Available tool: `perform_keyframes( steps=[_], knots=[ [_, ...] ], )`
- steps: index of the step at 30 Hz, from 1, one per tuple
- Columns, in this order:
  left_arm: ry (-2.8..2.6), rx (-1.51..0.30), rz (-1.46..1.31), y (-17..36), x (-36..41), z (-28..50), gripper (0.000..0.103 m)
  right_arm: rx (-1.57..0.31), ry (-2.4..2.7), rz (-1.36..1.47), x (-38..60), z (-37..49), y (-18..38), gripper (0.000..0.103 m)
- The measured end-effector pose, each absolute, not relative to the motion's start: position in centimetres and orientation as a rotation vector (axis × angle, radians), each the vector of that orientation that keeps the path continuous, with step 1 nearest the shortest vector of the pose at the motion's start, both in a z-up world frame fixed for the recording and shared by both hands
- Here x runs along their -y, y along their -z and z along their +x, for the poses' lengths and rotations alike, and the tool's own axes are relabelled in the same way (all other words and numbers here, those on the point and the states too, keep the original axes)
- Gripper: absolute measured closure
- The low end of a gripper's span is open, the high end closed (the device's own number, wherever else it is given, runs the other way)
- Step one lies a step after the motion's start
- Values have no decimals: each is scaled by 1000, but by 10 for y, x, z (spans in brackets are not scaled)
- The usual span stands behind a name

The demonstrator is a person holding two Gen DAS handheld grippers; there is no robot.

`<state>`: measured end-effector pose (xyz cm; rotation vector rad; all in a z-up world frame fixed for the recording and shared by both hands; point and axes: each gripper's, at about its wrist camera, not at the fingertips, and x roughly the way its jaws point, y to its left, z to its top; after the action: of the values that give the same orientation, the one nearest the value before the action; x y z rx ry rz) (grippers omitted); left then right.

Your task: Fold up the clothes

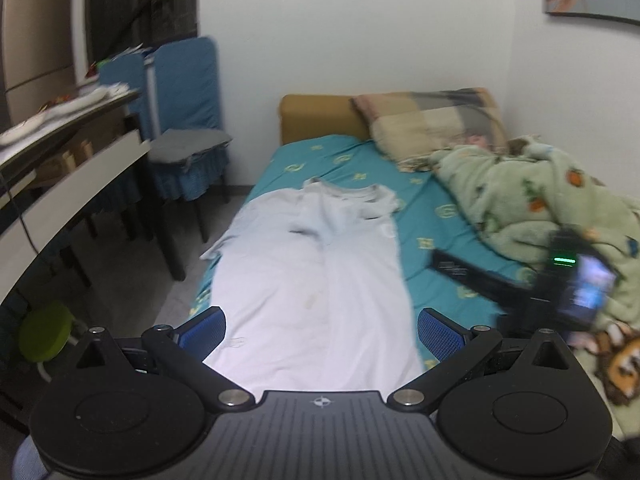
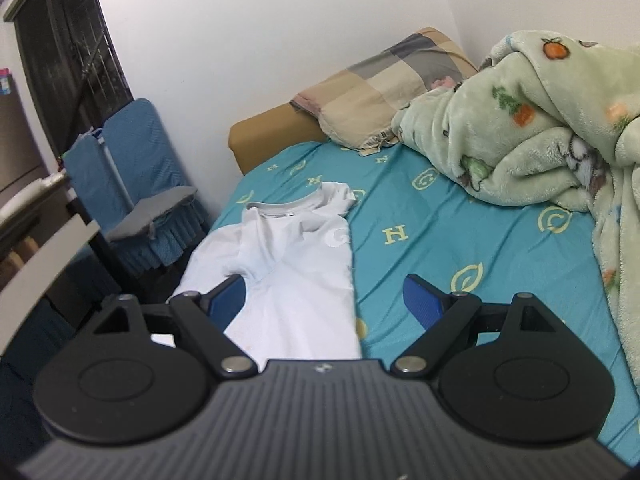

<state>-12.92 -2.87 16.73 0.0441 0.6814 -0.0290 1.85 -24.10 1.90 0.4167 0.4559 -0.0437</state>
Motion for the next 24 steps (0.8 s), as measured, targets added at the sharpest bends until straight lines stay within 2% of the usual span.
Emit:
perform_keyframes(
  steps=[8,12,21,24],
  knots=[
    [-11,-701,-149,-173,-36,-28,0,-410,-9,537,232,5,-40,16],
    [-77,-739,-319,-143,-84,41,0,-434,-34,460,214,12,-26,16],
    [-169,-831,-673,22,-199,201,1,-542,-27,346,195,49,33,16],
    [-155,-817,-863,85,-242,251,9,-574,-12,366,190,75,51,16]
  ],
)
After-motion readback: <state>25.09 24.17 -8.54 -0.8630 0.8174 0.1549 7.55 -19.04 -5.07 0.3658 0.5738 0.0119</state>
